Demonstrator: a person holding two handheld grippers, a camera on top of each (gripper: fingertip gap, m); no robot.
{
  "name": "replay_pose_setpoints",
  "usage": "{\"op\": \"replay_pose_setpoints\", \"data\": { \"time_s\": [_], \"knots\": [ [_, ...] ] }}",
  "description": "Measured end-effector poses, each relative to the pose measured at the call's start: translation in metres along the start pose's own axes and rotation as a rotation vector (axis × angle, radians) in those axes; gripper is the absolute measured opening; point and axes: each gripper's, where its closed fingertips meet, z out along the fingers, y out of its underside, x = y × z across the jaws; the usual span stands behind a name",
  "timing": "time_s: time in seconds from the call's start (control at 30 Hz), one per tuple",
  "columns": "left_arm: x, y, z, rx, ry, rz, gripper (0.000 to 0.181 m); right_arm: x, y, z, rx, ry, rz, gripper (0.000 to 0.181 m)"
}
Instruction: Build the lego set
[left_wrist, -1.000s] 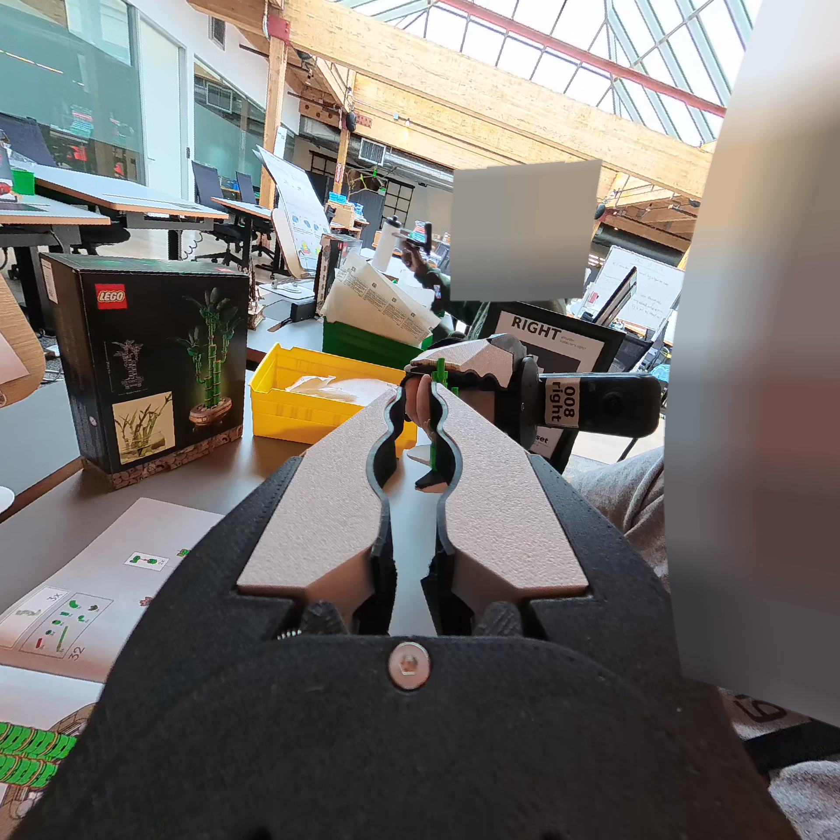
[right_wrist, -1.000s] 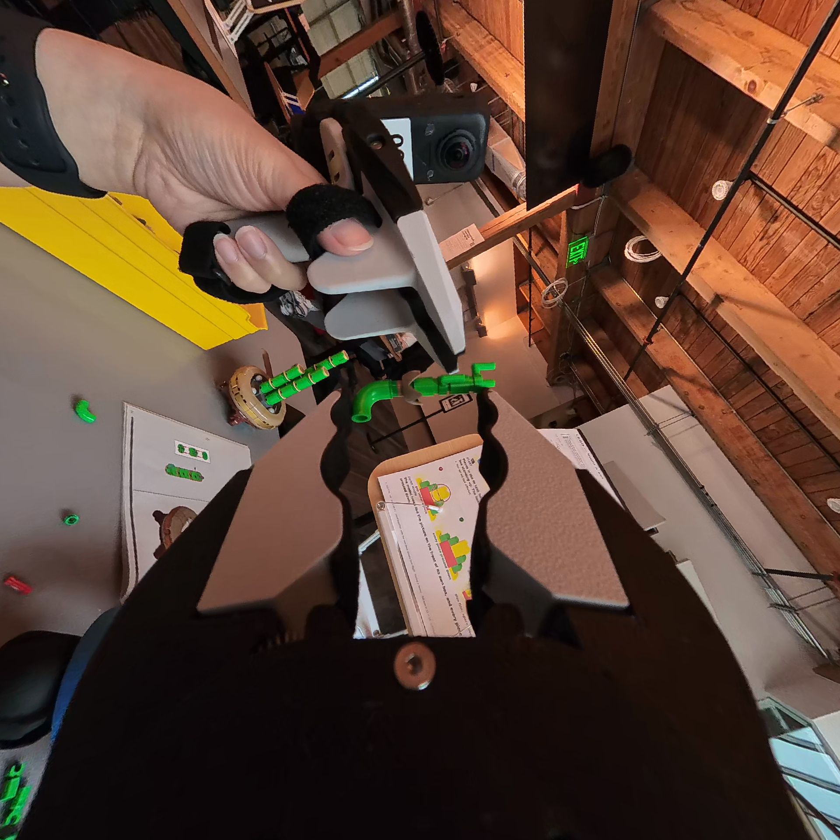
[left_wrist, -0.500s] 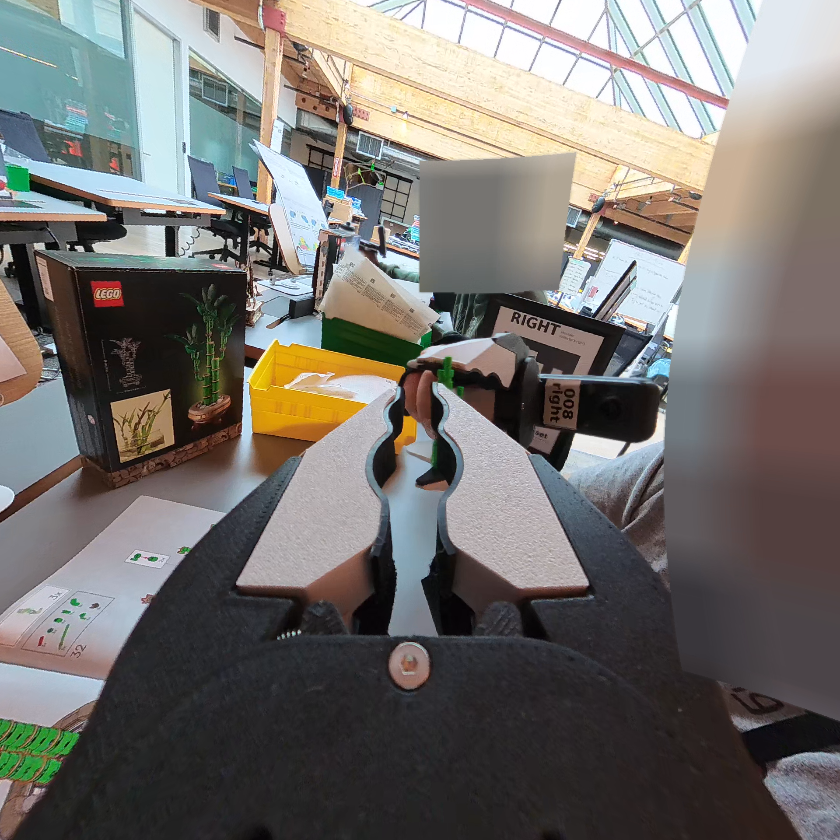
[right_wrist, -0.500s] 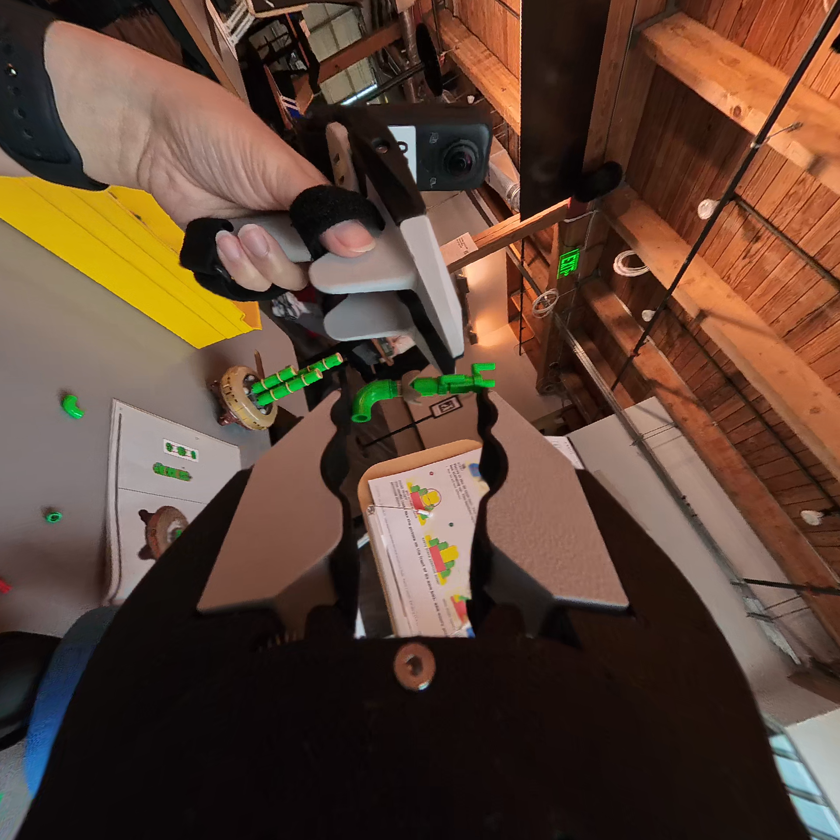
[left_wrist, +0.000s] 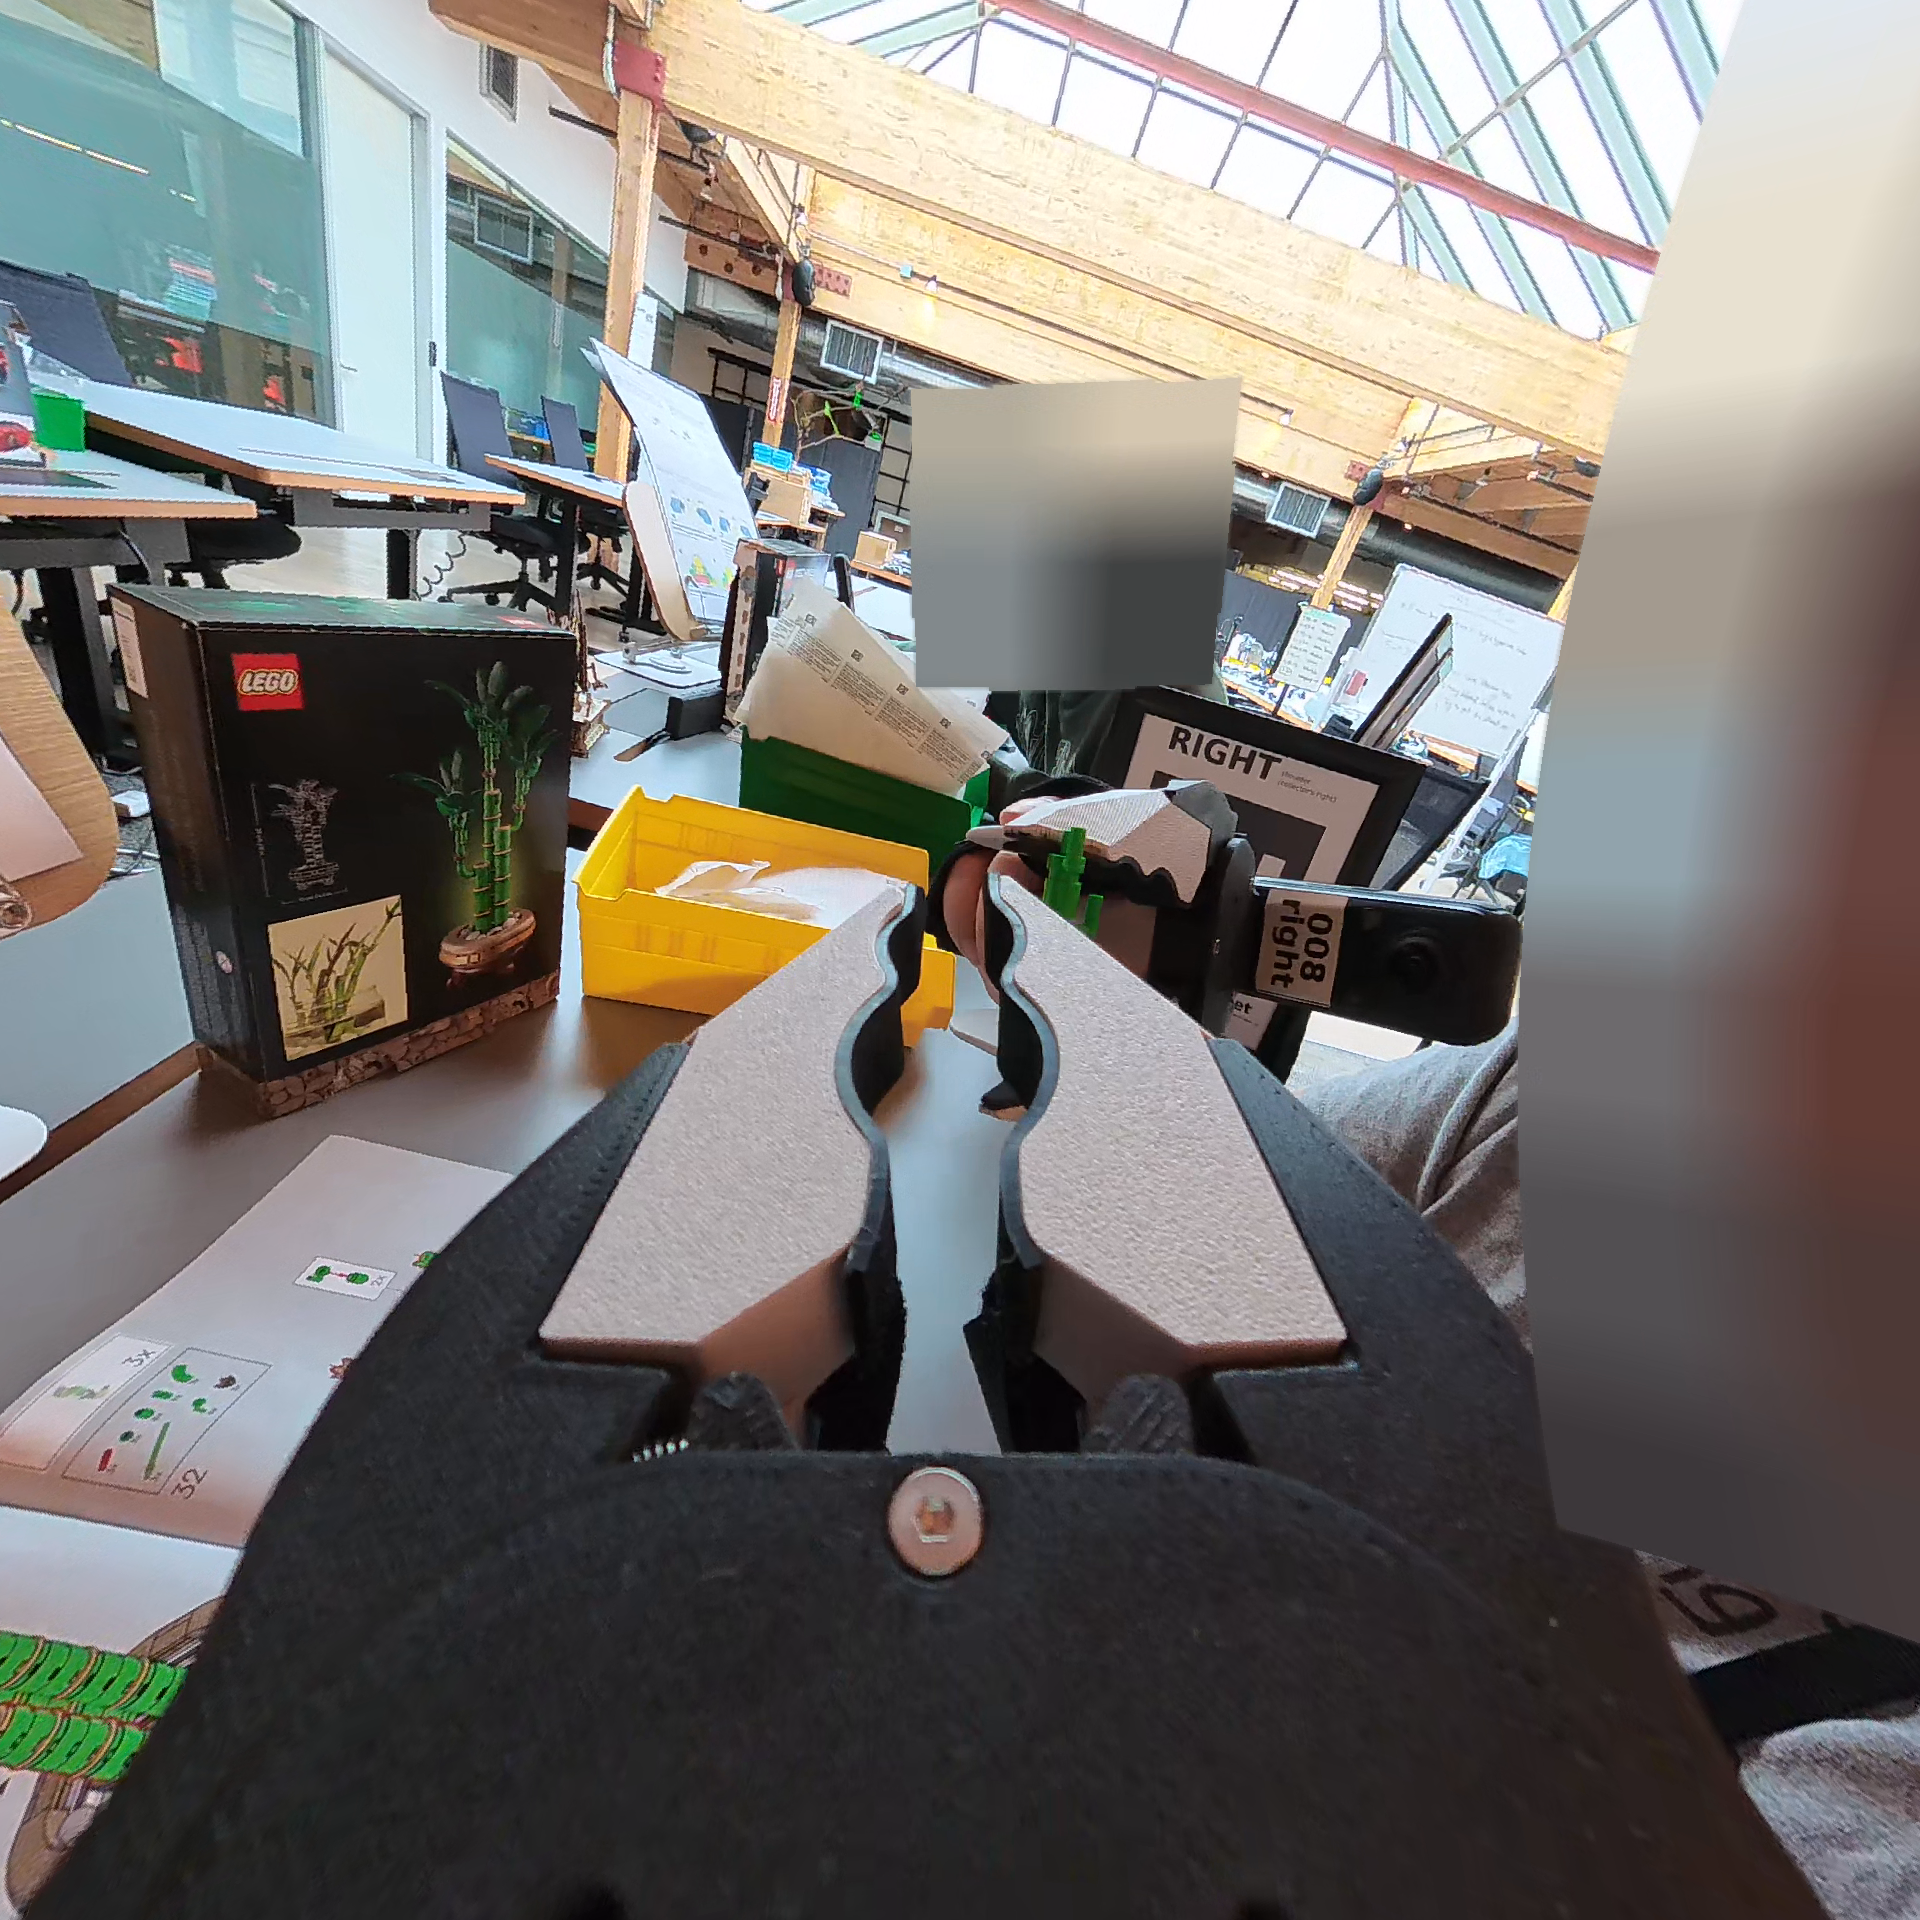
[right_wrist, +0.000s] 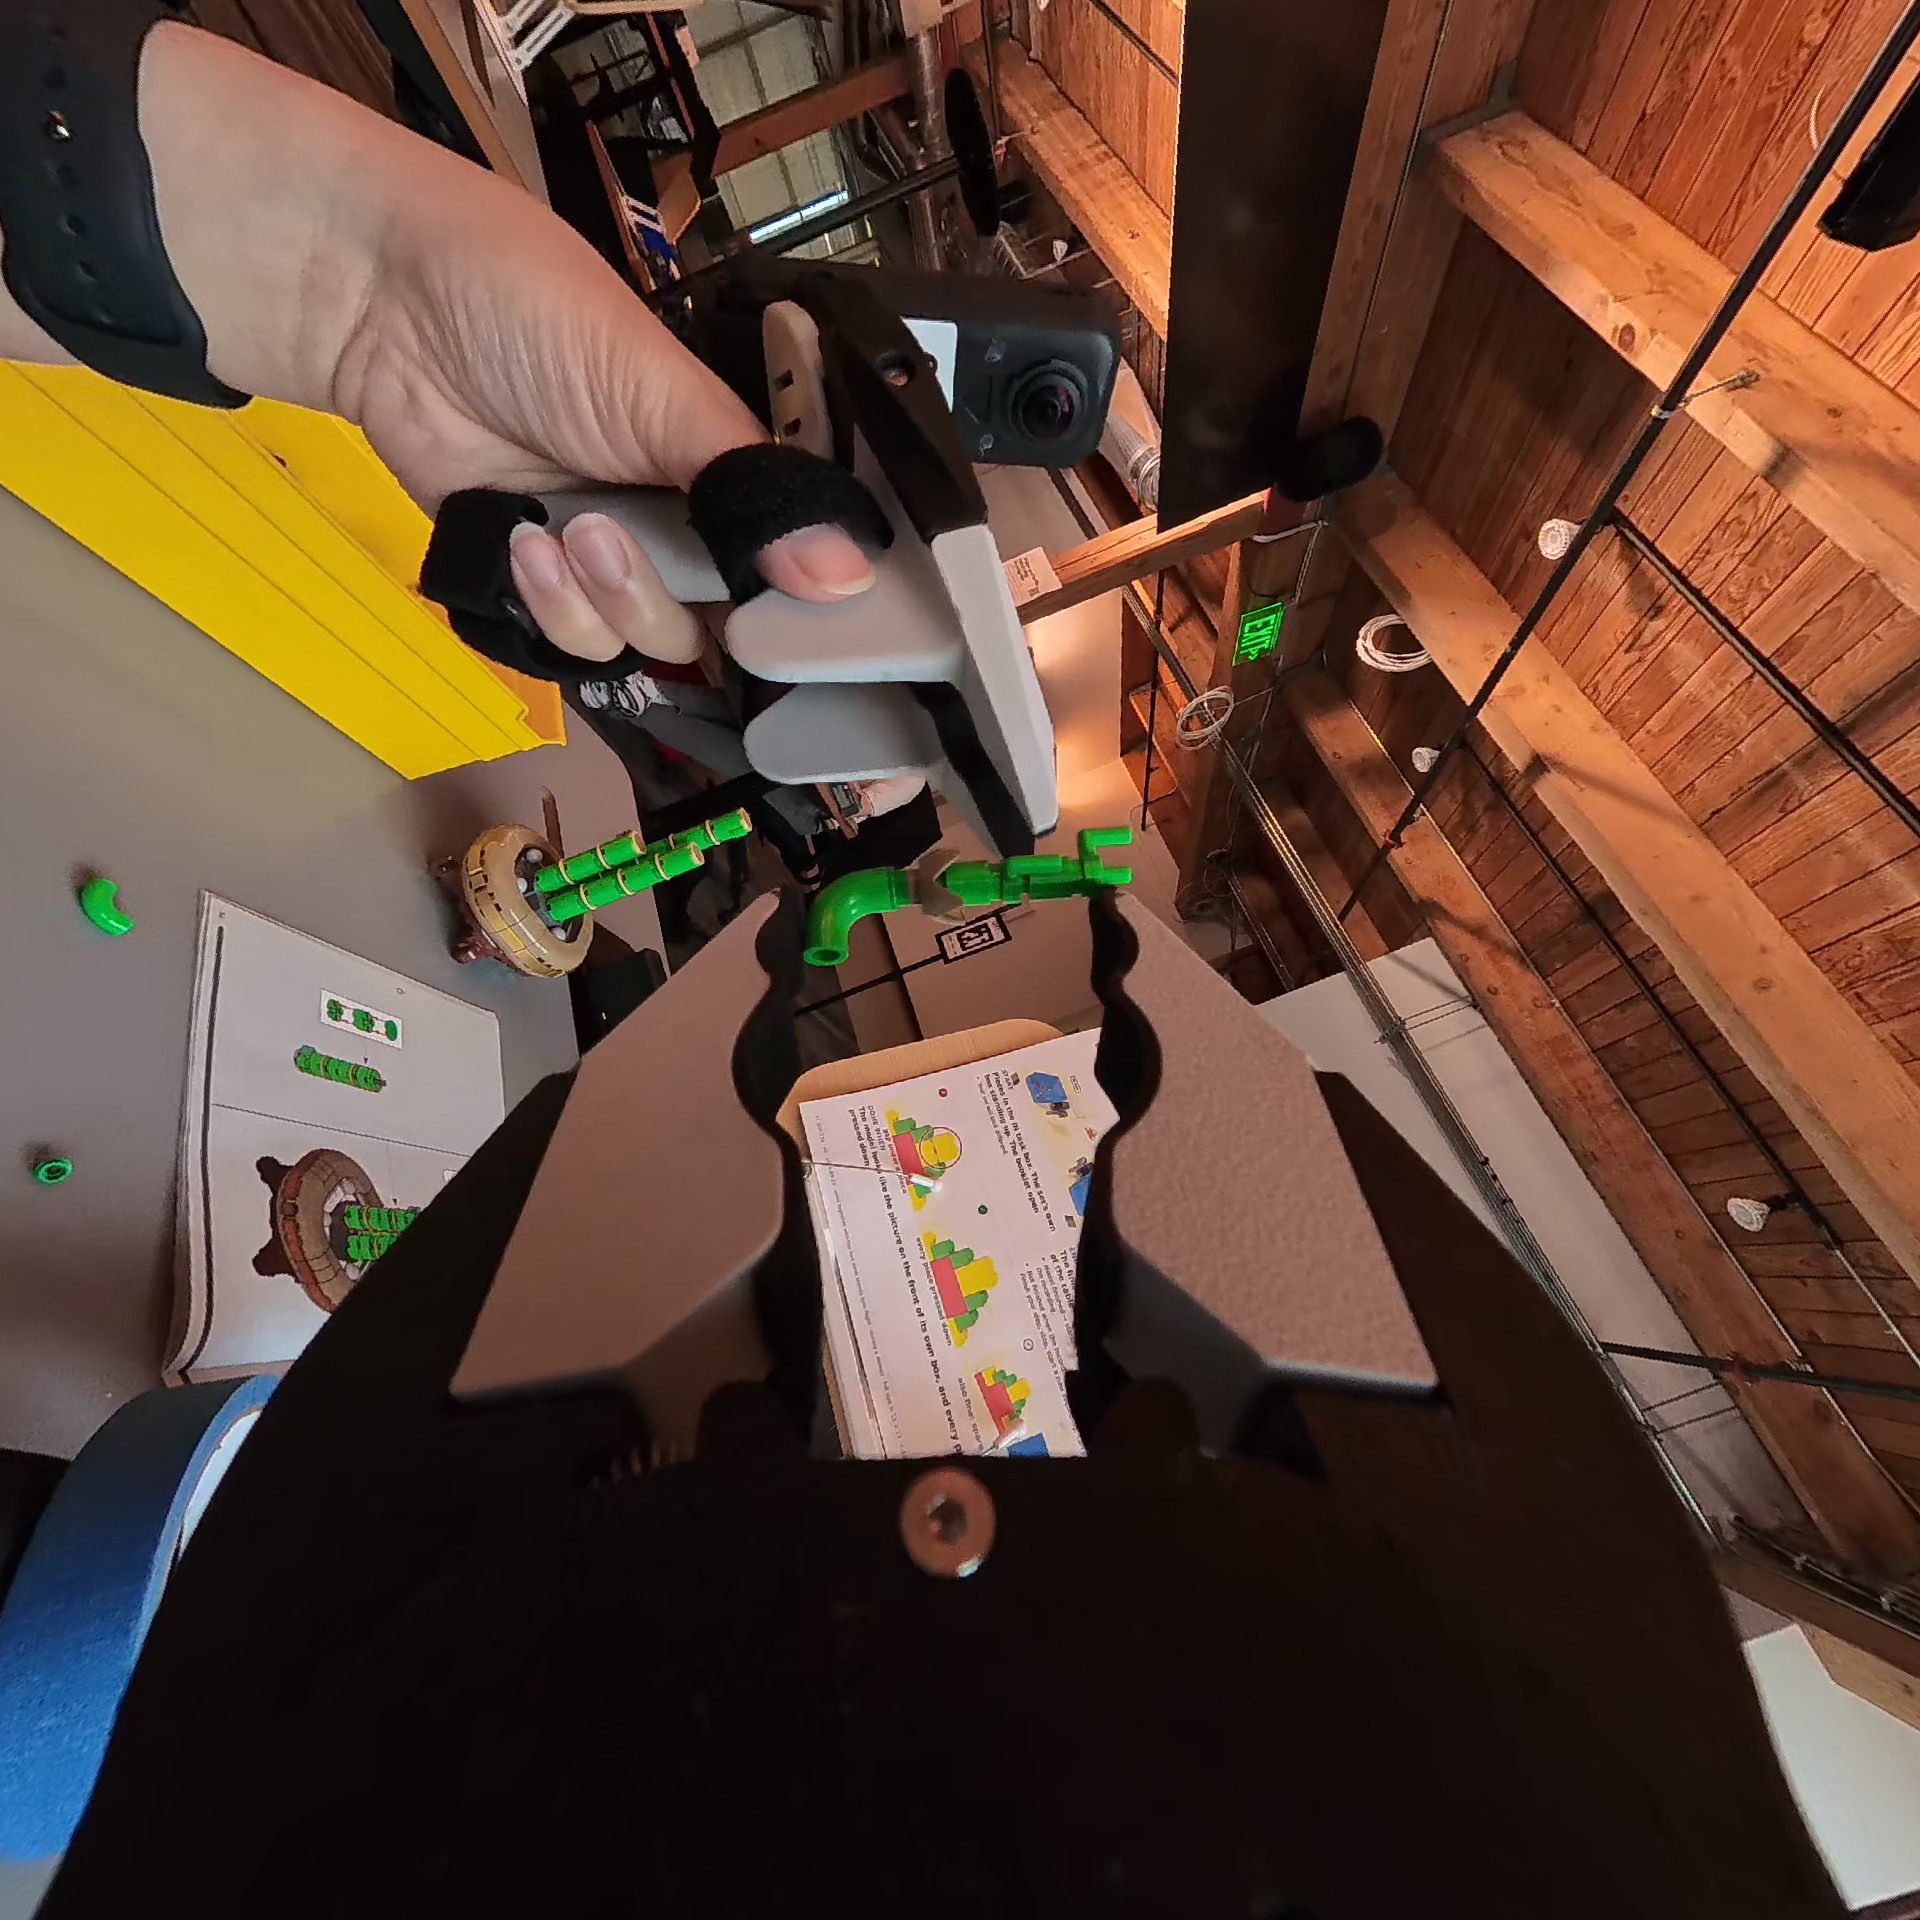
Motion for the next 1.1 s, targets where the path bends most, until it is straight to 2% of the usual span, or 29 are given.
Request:
{"op": "replay_pose_setpoints", "data": {
  "time_s": [1.1],
  "knots": [
    [0.0003,0.0026,0.0011,-0.016,0.000,-0.012,0.008,0.0025,0.0039,0.0001,0.015,-0.038,0.144,0.053]
  ]
}}
